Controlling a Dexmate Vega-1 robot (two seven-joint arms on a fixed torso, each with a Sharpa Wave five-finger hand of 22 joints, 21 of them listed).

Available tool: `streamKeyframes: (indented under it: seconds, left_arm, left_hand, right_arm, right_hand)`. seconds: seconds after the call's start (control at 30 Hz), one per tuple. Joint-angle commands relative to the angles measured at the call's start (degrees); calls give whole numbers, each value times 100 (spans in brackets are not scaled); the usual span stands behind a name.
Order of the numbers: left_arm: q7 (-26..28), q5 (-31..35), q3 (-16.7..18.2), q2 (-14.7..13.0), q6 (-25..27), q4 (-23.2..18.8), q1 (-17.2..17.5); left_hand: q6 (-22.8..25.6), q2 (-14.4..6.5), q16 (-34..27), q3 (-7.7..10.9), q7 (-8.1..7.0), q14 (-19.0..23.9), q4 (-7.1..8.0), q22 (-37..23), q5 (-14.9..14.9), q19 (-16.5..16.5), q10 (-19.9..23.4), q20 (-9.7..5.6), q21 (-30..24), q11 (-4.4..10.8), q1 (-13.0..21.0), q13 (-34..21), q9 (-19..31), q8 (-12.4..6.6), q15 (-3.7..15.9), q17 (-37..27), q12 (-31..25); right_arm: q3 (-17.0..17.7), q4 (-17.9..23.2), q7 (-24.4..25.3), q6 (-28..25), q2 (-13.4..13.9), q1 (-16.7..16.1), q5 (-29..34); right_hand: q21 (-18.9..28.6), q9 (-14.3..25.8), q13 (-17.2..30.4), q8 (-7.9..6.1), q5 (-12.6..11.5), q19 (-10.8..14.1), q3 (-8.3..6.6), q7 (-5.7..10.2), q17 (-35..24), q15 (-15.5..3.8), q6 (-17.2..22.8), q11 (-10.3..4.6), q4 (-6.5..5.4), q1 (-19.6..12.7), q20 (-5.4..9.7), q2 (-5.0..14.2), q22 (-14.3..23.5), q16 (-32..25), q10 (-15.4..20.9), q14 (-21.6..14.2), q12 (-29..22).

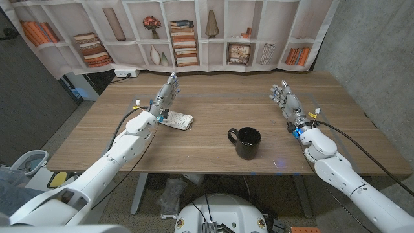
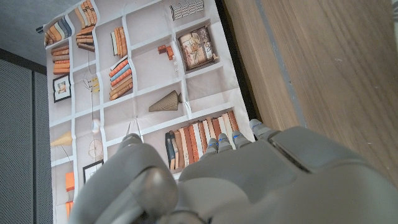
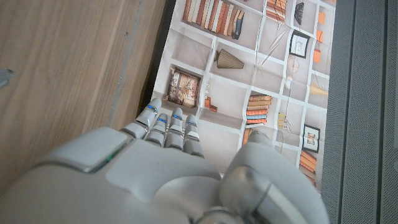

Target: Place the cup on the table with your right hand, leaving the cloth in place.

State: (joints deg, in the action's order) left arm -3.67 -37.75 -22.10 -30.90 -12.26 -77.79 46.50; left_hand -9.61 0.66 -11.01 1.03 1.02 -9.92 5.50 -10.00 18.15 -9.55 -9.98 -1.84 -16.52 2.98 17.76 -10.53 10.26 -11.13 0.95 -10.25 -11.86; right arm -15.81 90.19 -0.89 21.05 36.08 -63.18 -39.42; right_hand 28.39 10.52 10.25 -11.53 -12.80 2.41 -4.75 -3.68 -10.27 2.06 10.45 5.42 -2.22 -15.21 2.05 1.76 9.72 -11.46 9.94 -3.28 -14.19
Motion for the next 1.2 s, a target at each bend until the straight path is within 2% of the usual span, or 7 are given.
streamKeyframes:
  seconds: [0.03,0.33,0.93,1.2]
  left_arm:
    - [-3,-16,3,-47,50,-71,34]
    - [5,-1,-7,-87,103,-159,36]
    - [-70,-110,32,-91,78,-208,108]
    - [-19,-93,53,-171,129,-387,161]
  left_hand:
    - [-318,-14,-12,-15,26,-488,-18,-17,20,-763,-270,-388,22,-40,89,-12,32,-54,-17,-22,-26]
    - [-262,-25,-21,-18,30,-451,-27,-17,16,-730,-223,-400,31,-46,109,-11,31,-69,-27,-22,-38]
    - [-202,-48,-32,-25,5,-385,-43,-18,11,-691,-146,-375,59,-43,148,-10,32,-76,-23,-21,-53]
    - [-190,-55,-25,-29,2,-384,-48,-18,7,-680,-128,-365,71,-37,161,-9,32,-73,-24,-21,-53]
  right_arm:
    - [53,125,-29,48,89,-164,13]
    - [78,178,-101,199,119,-299,39]
    - [203,459,64,335,187,-694,106]
    - [233,507,47,376,202,-771,100]
  right_hand:
    - [-8,13,19,-27,24,61,-22,4,-10,12,45,1,27,-85,38,29,27,-14,36,-67,3]
    - [-30,13,19,-21,24,74,-39,4,-8,11,51,-4,44,-116,41,56,28,-6,44,-73,12]
    - [-76,14,20,-10,31,99,-69,9,-5,5,63,-28,84,-178,38,98,29,11,63,-85,30]
    - [-93,14,20,-4,35,104,-73,11,-4,6,61,-40,100,-197,36,100,29,17,65,-87,37]
